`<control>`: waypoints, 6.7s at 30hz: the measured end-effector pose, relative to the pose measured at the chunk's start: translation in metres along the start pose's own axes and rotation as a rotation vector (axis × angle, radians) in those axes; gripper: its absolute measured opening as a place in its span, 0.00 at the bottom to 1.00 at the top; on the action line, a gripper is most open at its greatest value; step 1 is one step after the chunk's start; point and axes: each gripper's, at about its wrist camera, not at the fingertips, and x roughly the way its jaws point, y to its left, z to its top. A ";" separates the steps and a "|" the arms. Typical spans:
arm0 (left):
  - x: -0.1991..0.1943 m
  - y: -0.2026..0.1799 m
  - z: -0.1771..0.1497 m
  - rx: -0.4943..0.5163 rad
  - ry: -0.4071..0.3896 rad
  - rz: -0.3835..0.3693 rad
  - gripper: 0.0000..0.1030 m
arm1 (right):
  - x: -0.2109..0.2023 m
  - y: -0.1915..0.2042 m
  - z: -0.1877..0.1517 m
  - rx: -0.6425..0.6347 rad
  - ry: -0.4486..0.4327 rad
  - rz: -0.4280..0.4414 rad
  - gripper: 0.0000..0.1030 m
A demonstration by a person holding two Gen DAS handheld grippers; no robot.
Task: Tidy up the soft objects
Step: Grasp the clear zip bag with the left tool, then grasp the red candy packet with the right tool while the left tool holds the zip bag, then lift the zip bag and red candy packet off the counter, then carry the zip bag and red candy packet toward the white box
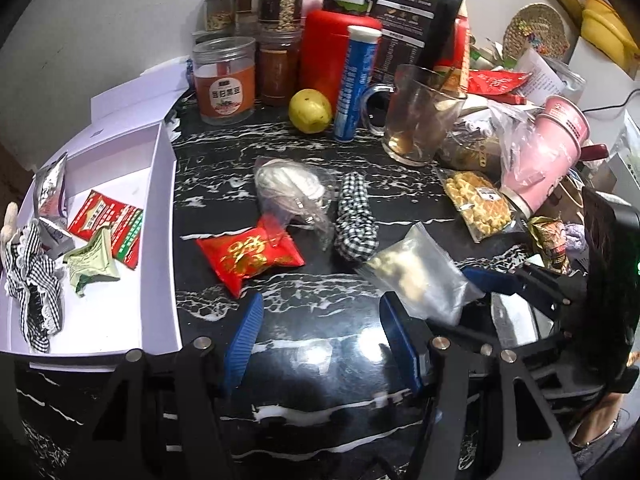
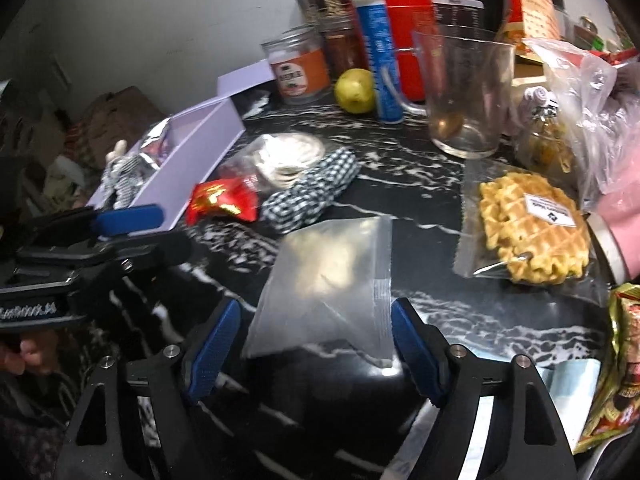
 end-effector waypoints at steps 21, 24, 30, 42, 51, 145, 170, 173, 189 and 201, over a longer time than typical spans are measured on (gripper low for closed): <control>0.054 -0.081 0.027 0.006 0.072 -0.075 0.58 | -0.068 -0.048 -0.023 0.097 -0.085 -0.187 0.76; 0.065 -0.082 0.023 0.008 0.106 -0.020 0.58 | -0.069 -0.050 -0.024 0.095 -0.087 -0.186 0.76; 0.068 -0.075 0.016 -0.012 0.109 0.008 0.58 | -0.066 -0.050 -0.025 0.098 -0.083 -0.175 0.76; 0.075 -0.077 0.003 0.014 0.092 -0.026 0.58 | -0.070 -0.048 -0.032 0.124 -0.075 -0.206 0.76; 0.052 -0.069 -0.004 0.031 0.038 -0.094 0.39 | -0.074 -0.040 -0.035 0.152 -0.078 -0.205 0.76; -0.105 0.084 -0.124 -0.285 -0.154 0.036 0.39 | -0.037 0.136 -0.050 -0.040 -0.067 0.007 0.46; -0.157 0.112 -0.083 -0.234 -0.358 0.124 0.39 | -0.061 0.192 0.010 -0.205 -0.211 0.088 0.46; -0.160 0.116 -0.071 -0.221 -0.371 0.126 0.39 | -0.060 0.194 0.025 -0.221 -0.226 0.090 0.46; -0.148 0.142 -0.017 -0.209 -0.423 0.133 0.39 | -0.034 0.195 0.087 -0.244 -0.243 0.131 0.46; -0.135 0.152 -0.048 -0.265 -0.343 0.125 0.39 | -0.020 0.193 0.066 -0.240 -0.167 0.129 0.46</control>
